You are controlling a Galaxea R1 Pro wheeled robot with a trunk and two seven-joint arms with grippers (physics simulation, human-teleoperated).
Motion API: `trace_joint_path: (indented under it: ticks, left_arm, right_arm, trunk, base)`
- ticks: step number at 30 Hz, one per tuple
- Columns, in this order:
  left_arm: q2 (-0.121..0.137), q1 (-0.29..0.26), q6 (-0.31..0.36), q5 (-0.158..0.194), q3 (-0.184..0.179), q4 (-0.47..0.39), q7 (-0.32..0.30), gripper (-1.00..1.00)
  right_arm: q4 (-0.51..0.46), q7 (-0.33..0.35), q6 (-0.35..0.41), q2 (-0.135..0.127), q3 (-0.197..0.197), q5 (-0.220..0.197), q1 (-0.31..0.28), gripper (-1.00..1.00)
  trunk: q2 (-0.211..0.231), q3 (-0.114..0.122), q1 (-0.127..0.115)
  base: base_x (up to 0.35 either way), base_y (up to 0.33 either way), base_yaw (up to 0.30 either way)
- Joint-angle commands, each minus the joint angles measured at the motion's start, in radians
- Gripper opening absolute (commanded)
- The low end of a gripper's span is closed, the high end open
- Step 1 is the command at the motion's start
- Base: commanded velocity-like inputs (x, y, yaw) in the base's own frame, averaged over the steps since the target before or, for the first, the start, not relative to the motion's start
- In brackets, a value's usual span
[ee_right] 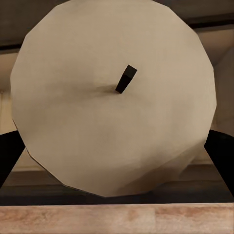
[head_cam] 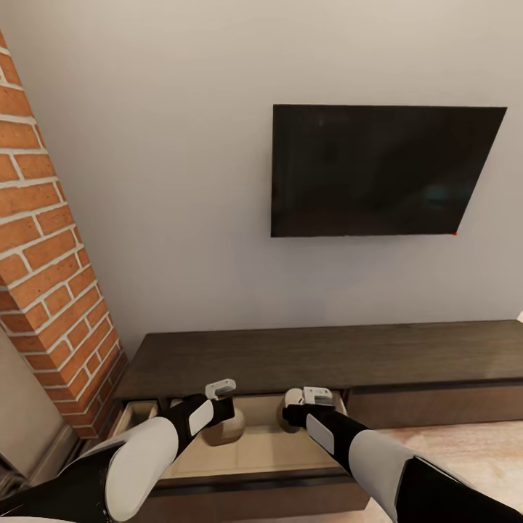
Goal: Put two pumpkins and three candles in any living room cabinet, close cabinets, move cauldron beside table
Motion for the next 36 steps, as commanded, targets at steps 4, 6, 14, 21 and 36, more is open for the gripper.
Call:
trace_joint_path:
  ticks: [4, 6, 14, 21, 36]
  left_arm:
    - [0.0, 0.0, 0.022, -0.002, 0.007, -0.008, 0.036, -1.0]
    - [-0.002, 0.0, 0.079, -0.001, 0.007, -0.042, 0.081, -1.0]
    - [-0.003, 0.0, 0.293, 0.002, 0.008, -0.247, 0.132, -1.0]
    - [-0.007, 0.0, 0.298, 0.002, 0.007, -0.259, 0.133, -1.0]
    - [-0.007, 0.0, 0.291, 0.003, 0.009, -0.258, 0.119, -1.0]
  right_arm:
    - [-0.009, -0.014, 0.012, 0.001, 0.006, -0.002, -0.002, -1.0]
    - [-0.025, -0.026, 0.04, 0.0, 0.005, 0.001, -0.002, -1.0]
    - [-0.088, -0.118, 0.139, -0.004, 0.003, 0.003, -0.007, -1.0]
    - [-0.09, -0.127, 0.165, -0.004, 0.002, 0.003, -0.011, -1.0]
    - [-0.093, -0.13, 0.187, -0.002, 0.002, 0.002, -0.012, -1.0]
  trunk:
    - [-0.029, -0.014, 0.015]
    - [-0.043, -0.02, 0.023]
    - [-0.099, -0.045, 0.054]
    - [-0.148, -0.067, 0.081]
    - [-0.253, -0.114, 0.138]
  base:
    - [0.0, 0.0, 0.0]
    - [0.0, 0.0, 0.0]
    - [0.0, 0.0, 0.0]
    - [0.0, 0.0, 0.0]
    - [0.0, 0.0, 0.0]
